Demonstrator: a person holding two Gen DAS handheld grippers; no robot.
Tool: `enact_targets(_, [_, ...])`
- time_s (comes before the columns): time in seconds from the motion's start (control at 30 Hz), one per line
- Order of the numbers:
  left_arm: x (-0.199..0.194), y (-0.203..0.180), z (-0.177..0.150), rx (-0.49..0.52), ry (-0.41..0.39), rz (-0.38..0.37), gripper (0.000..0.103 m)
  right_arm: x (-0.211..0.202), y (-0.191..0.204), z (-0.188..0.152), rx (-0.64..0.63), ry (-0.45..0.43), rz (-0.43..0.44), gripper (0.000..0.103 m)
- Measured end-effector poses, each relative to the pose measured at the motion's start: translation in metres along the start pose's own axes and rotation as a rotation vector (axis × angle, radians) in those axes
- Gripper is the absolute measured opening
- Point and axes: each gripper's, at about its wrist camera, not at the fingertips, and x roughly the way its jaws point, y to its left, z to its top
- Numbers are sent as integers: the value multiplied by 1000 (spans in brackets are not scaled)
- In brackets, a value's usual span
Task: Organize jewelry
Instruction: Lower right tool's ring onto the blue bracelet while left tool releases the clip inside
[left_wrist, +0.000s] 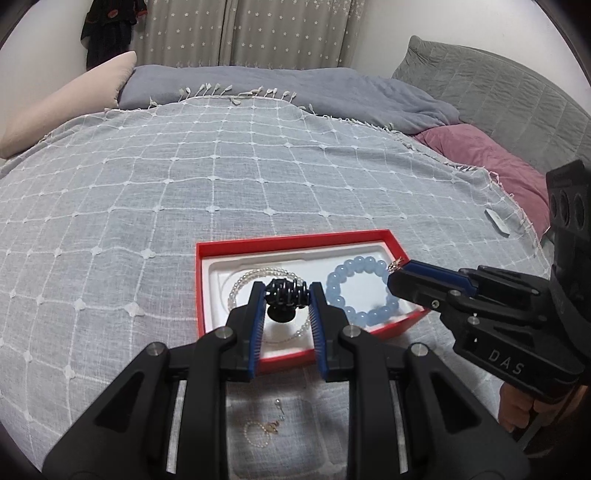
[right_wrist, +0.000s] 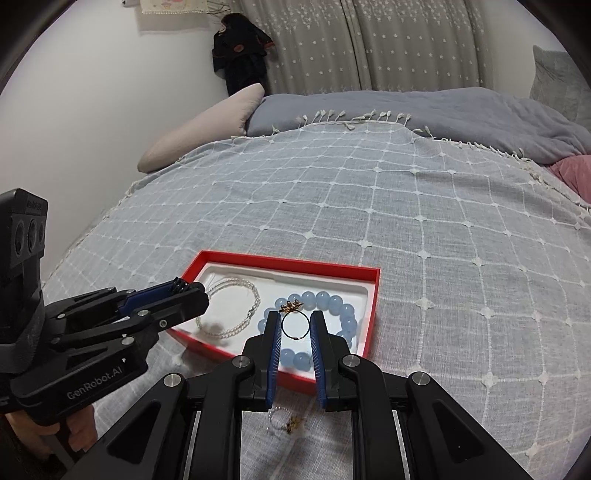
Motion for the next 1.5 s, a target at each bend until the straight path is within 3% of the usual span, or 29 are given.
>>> enact_targets(0.23, [18, 1, 2, 13, 20, 53, 25, 14, -4, 2, 2, 17, -25, 16])
enact_targets(0.87, [26, 5, 3, 22, 31, 77, 26, 27, -11, 0, 12, 35, -32, 17])
enact_targets(0.93, [24, 4, 3, 26, 25, 83, 29, 26, -11, 0, 10, 35, -31, 17])
enact_targets(1.0, [21, 3, 3, 29, 12, 86, 47, 23, -11, 0, 6, 34, -25, 18])
enact_targets(1.03, [19, 2, 3, 32, 4, 87, 50, 22, -10, 0, 3, 34, -22, 18])
enact_targets(1.23, [13, -1, 4, 49, -1, 95, 55, 12, -7, -1, -23, 25, -18, 18])
enact_targets(1.5, [-8, -2, -3, 58, -19, 106, 69, -5, -2, -4, -53, 11, -21, 19])
